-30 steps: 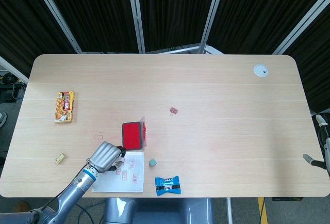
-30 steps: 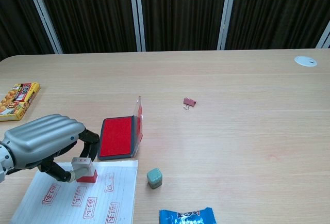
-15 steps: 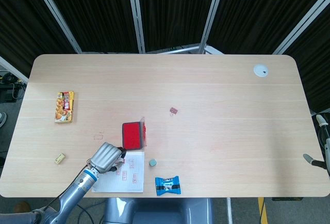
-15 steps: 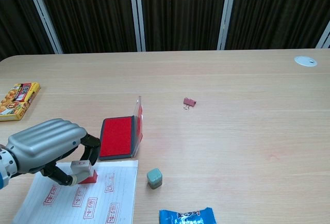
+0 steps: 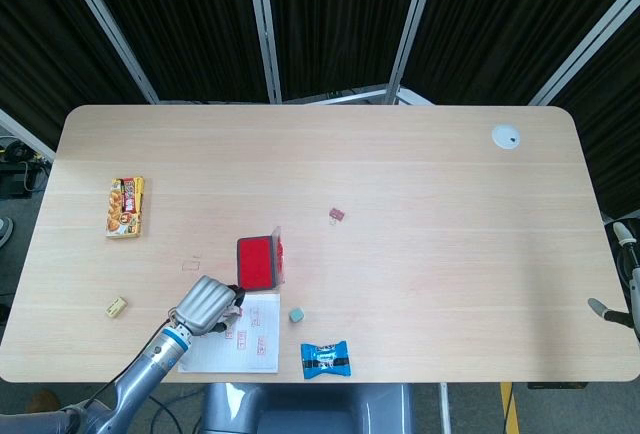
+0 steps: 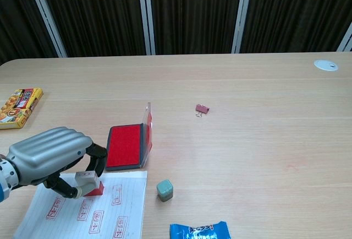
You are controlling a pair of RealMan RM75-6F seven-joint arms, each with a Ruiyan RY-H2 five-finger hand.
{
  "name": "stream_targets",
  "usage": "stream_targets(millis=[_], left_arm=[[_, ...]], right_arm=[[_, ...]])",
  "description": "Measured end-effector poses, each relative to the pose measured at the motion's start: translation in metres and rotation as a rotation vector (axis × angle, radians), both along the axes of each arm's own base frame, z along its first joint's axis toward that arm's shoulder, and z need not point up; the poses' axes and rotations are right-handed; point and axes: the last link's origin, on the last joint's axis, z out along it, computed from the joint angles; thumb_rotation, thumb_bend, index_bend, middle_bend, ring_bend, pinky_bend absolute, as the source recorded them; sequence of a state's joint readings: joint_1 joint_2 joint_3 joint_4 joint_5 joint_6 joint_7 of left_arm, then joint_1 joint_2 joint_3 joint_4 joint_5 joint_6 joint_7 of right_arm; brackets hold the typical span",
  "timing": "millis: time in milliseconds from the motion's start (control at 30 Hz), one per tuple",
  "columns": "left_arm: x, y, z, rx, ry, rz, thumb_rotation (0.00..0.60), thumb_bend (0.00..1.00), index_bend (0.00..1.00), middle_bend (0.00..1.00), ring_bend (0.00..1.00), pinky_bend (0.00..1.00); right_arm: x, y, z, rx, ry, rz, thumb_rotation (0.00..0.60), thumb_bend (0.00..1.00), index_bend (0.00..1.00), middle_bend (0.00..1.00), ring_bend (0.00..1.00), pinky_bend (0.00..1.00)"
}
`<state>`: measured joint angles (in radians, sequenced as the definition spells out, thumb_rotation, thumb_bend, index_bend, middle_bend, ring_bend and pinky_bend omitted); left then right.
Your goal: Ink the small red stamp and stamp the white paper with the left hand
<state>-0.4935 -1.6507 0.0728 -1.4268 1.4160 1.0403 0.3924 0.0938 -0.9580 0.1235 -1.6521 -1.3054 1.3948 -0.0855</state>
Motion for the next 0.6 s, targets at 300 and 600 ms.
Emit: stream_targets(millis=[300, 600], left_arm=[[-0.003, 0.001, -0.001, -0.001, 0.002, 0.01, 0.6, 0.42, 0.6, 0.57, 0.82, 0.87], [0.003, 0.004, 0.01, 0.015, -0.055, 0.025, 0.6, 0.42, 0.6, 0.57, 0.82, 0.87]], right_arm=[[0.0, 0.0, -0.001, 0.002, 0.001, -0.002, 0.6, 0.0, 0.0, 0.0, 0.0, 0.0], [0.0, 0.0, -0.001, 0.002, 0.001, -0.001, 0.6, 0.0, 0.0, 0.0, 0.0, 0.0]])
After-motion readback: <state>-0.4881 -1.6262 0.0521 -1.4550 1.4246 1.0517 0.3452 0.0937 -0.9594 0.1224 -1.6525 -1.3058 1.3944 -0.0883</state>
